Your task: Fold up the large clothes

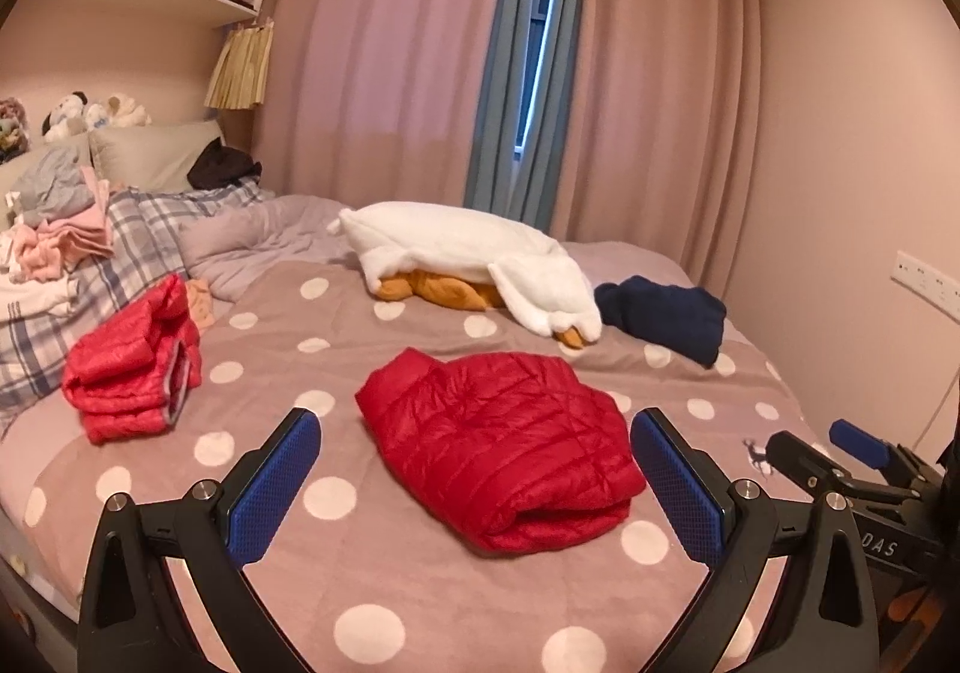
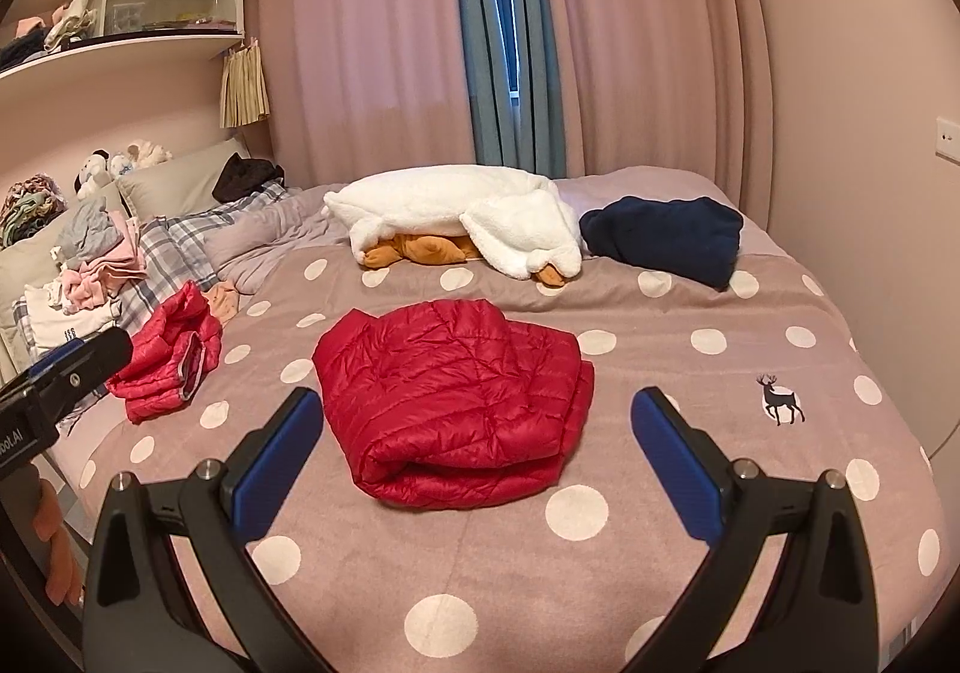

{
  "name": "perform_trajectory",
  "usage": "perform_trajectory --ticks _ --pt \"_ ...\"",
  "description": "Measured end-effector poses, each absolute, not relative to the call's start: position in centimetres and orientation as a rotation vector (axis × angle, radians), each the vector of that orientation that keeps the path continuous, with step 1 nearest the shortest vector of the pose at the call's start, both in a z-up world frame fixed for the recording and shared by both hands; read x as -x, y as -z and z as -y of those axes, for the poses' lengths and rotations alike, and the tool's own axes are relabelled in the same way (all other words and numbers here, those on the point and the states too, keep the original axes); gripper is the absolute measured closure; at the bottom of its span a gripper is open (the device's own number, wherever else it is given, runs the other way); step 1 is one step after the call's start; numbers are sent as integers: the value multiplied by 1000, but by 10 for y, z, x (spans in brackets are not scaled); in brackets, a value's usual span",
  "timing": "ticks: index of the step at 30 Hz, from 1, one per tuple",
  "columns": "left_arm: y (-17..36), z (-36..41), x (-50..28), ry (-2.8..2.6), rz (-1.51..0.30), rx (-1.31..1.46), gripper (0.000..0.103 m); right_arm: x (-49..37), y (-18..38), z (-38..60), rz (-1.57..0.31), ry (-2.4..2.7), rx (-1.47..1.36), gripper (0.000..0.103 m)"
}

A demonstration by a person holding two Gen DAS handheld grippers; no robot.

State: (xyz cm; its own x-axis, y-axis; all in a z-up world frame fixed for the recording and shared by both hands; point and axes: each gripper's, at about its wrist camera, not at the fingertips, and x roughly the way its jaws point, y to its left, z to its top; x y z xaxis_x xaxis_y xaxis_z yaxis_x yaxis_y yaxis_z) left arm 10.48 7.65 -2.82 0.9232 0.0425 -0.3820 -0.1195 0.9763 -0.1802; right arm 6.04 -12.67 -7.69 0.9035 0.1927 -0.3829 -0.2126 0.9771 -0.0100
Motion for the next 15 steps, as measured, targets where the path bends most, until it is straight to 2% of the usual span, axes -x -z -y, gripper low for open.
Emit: perform_trajectory --ticks 15 --pt "29 -74 -104 -77 -392 200 1 -61 76 129 -388 -209 55 0"
